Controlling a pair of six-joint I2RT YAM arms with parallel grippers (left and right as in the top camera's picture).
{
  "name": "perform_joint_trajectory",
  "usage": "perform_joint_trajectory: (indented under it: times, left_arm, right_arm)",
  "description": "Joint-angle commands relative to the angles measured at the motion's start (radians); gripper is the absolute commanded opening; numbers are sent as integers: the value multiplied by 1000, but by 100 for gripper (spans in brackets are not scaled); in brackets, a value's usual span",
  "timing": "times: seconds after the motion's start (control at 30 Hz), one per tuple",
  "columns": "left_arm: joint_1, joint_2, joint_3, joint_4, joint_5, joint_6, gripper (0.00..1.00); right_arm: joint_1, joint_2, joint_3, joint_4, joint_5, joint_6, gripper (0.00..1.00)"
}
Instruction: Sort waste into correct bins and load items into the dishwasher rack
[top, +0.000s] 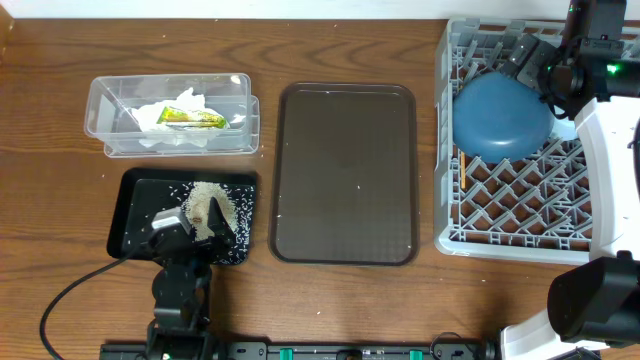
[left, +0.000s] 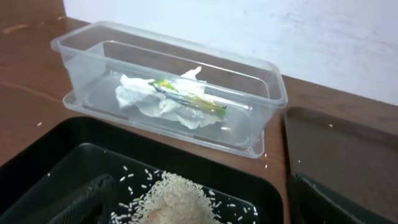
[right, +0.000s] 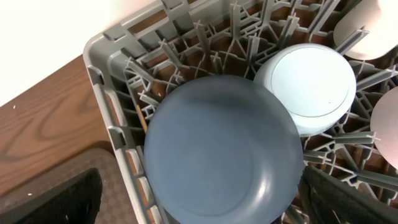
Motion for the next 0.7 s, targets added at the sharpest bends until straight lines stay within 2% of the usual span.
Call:
perform_joint_trajectory:
  times: [0.0, 0.1, 0.17, 0.37, 0.67]
  left_arm:
    - [-2, -47, -23, 16, 89, 118, 90]
    - [6, -105, -39, -17, 178, 196, 90]
    - [25, -137, -39, -64, 183, 195, 90]
    - [72, -158, -39, -66, 183, 191, 90]
    - [72, -157, -39, -66, 183, 192, 90]
  right_arm:
    - [2, 0, 0, -2, 1, 10, 99]
    - [2, 0, 0, -2, 1, 10, 99]
    - [2, 0, 0, -2, 1, 10, 99]
    - [2, 0, 0, -2, 1, 10, 99]
    - [2, 0, 0, -2, 2, 10, 99]
